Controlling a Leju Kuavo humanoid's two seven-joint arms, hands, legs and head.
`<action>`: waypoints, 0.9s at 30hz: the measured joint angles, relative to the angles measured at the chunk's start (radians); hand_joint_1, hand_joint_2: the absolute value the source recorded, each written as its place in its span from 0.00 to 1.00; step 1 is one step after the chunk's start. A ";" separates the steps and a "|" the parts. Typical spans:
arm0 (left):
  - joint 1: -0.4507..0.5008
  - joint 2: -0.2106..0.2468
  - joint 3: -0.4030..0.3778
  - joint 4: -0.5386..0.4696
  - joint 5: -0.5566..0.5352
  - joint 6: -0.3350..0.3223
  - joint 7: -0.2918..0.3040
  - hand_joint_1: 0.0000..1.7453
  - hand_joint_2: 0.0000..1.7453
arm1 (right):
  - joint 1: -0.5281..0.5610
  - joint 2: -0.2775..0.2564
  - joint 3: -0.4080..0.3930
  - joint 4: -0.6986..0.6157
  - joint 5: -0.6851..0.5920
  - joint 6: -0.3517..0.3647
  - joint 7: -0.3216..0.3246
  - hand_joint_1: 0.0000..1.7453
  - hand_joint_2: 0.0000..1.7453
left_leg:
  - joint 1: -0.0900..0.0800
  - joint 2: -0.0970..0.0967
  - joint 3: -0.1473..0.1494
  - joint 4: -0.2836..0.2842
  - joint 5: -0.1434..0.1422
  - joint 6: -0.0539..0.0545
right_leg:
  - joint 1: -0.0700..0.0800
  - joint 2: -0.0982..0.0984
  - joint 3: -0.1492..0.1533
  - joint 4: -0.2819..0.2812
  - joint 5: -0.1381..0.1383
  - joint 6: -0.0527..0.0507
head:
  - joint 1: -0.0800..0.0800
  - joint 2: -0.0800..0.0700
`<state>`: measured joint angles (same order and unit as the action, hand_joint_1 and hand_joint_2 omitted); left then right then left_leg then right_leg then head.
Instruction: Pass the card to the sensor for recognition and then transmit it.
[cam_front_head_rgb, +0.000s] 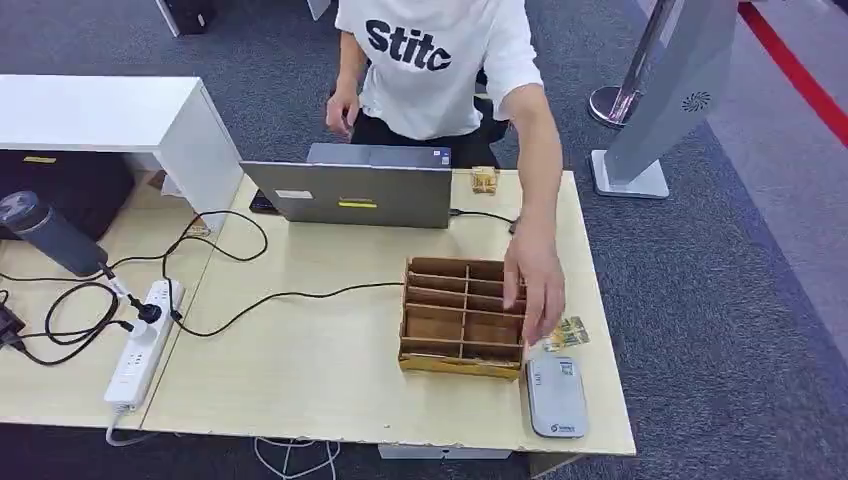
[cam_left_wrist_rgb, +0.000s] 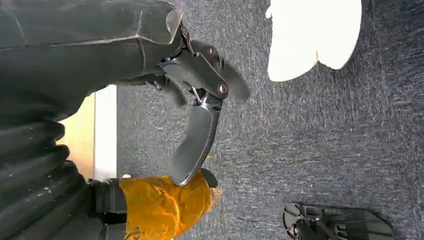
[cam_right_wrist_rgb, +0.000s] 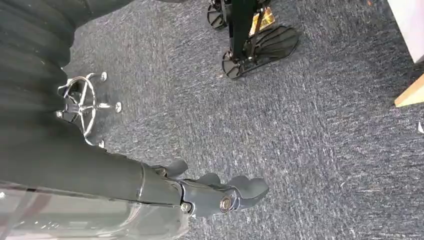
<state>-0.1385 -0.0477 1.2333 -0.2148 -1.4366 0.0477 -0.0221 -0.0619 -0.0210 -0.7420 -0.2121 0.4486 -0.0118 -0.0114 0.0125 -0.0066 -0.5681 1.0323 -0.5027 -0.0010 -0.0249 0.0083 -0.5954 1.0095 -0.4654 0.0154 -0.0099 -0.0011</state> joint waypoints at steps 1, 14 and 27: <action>0.000 0.000 0.000 0.000 0.000 0.000 0.000 0.00 1.00 | 0.000 0.000 0.000 0.000 0.000 0.000 0.000 0.00 1.00 | 0.000 0.000 0.000 0.000 0.000 0.000 | 0.000 0.000 0.000 0.000 0.000 0.000 | 0.000 0.000; 0.001 0.005 0.019 0.000 0.022 0.007 0.003 0.00 1.00 | -0.027 -0.060 -0.227 -0.045 -0.320 0.148 -0.336 0.00 1.00 | -0.001 0.000 -0.001 0.000 0.000 0.000 | -0.001 0.000 0.001 0.000 0.000 0.000 | -0.001 0.000; 0.012 0.008 0.084 0.000 0.077 0.018 -0.004 0.00 1.00 | -0.117 0.029 -0.257 -0.468 -0.252 0.305 -0.428 0.00 1.00 | 0.000 0.001 0.001 0.000 0.001 -0.001 | 0.000 0.000 0.001 0.002 0.001 0.000 | 0.001 0.000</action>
<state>-0.1261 -0.0401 1.3169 -0.2148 -1.3599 0.0656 -0.0263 -0.1792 0.0078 -0.9986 -0.6801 0.1962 0.2933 -0.4394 0.0123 -0.0061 -0.5668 1.0323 -0.5022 -0.0015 -0.0252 0.0088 -0.5941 1.0111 -0.4648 0.0149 -0.0088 -0.0011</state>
